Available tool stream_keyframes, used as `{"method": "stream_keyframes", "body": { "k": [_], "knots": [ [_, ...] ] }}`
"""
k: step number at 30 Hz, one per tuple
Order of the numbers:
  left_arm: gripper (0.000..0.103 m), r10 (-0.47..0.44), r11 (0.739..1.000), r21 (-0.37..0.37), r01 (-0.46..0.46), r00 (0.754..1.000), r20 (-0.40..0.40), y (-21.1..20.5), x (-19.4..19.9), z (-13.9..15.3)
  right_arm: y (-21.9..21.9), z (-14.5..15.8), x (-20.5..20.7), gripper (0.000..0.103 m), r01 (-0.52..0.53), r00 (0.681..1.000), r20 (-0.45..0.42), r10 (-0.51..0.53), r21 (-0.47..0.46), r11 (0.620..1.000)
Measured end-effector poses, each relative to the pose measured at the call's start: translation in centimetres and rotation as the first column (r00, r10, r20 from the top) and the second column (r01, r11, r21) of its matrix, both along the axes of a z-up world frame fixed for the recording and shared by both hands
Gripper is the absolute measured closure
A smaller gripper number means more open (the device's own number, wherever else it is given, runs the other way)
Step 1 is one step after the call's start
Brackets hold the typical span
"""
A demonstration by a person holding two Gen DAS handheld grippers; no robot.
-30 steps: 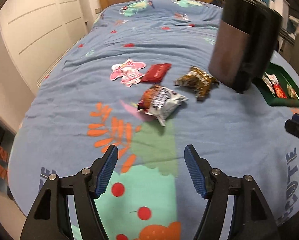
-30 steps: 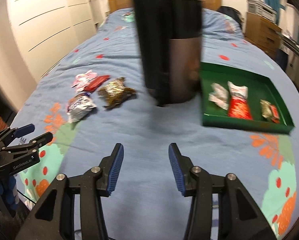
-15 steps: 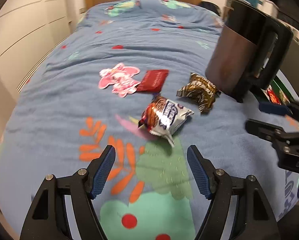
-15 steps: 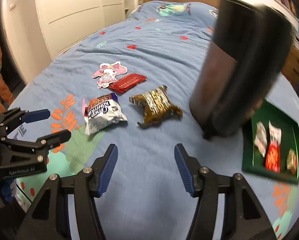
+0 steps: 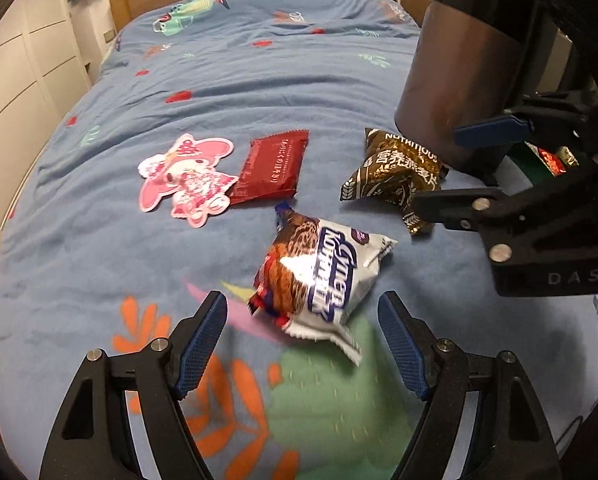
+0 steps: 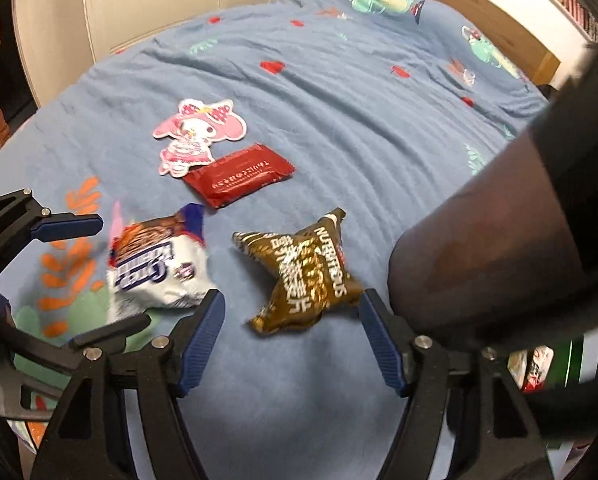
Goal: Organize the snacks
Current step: 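Grasp the white-blue cookie pack with the left tool while the right tool grasps the brown oat bag, then carry the cookie pack and brown oat bag toward the green tray with both tools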
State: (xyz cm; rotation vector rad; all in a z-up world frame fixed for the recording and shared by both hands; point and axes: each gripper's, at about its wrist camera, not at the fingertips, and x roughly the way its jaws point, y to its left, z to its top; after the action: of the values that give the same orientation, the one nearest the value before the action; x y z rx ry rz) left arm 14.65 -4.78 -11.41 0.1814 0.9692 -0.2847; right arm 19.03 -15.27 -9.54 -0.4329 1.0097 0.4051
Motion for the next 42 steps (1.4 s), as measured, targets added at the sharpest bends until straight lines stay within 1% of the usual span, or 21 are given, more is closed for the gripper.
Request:
{"method": "stream_keyframes", "body": {
  "k": [3,8,11,14,16,18,19,20,21,23,30,42],
  "knots": [
    [0.03,-0.014,1.0,0.011,0.014,1.0,-0.008,-0.4,0.8,-0.6,0.3,-1.0,1.4,0.0,0.002,1.0,-0.024,-0.003,-0.034,0.999],
    [0.03,-0.015,1.0,0.017,0.016,0.999,-0.034,-0.9,2.1,-1.7,0.3,-2.5,3.1,0.0,0.022,0.997,-0.079,-0.024,-0.033,0.999],
    [0.03,-0.001,1.0,-0.006,0.001,0.998,-0.059,-0.7,2.8,-2.3,0.6,-3.3,3.7,0.0,0.016,0.995,-0.097,-0.02,-0.037,0.999],
    [0.03,0.007,1.0,-0.019,-0.009,0.998,-0.064,-0.7,3.1,-2.4,0.8,-3.6,4.0,0.0,0.012,0.995,-0.101,-0.017,-0.046,0.999],
    [0.032,0.011,1.0,-0.023,-0.012,0.998,-0.064,-0.8,3.1,-2.4,0.8,-3.9,4.1,0.0,0.016,0.994,-0.11,-0.021,-0.047,0.999],
    [0.039,0.02,0.999,-0.028,-0.022,0.998,-0.064,-0.8,3.1,-2.4,0.7,-4.0,4.3,0.0,0.024,0.993,-0.118,-0.029,-0.038,0.999],
    [0.042,0.022,0.999,-0.032,-0.024,0.998,-0.064,-0.7,3.0,-2.4,0.6,-4.0,4.3,0.0,0.029,0.992,-0.12,-0.033,-0.03,0.999],
    [0.049,0.022,0.999,-0.036,-0.024,0.998,-0.065,-0.7,3.1,-2.4,0.5,-4.0,4.2,0.0,0.036,0.992,-0.117,-0.038,-0.022,0.999],
    [0.051,0.024,0.999,-0.038,-0.027,0.997,-0.066,-0.7,3.1,-2.3,0.4,-4.0,4.2,0.0,0.042,0.993,-0.113,-0.044,-0.018,0.999],
    [0.052,0.036,0.998,-0.048,-0.039,0.997,-0.068,-0.6,2.9,-2.0,-0.1,-3.9,4.4,0.0,0.058,0.992,-0.112,-0.058,-0.001,0.998],
    [0.054,0.066,0.996,-0.047,-0.069,0.996,-0.062,-0.4,1.8,-1.7,-0.2,-3.5,3.9,0.0,0.076,0.993,-0.094,-0.074,0.018,0.997],
    [0.055,0.139,0.989,-0.037,-0.141,0.989,-0.051,1.5,1.5,-0.8,0.8,-2.8,2.9,0.0,0.075,0.995,-0.071,-0.072,0.031,0.997]
  ]
}}
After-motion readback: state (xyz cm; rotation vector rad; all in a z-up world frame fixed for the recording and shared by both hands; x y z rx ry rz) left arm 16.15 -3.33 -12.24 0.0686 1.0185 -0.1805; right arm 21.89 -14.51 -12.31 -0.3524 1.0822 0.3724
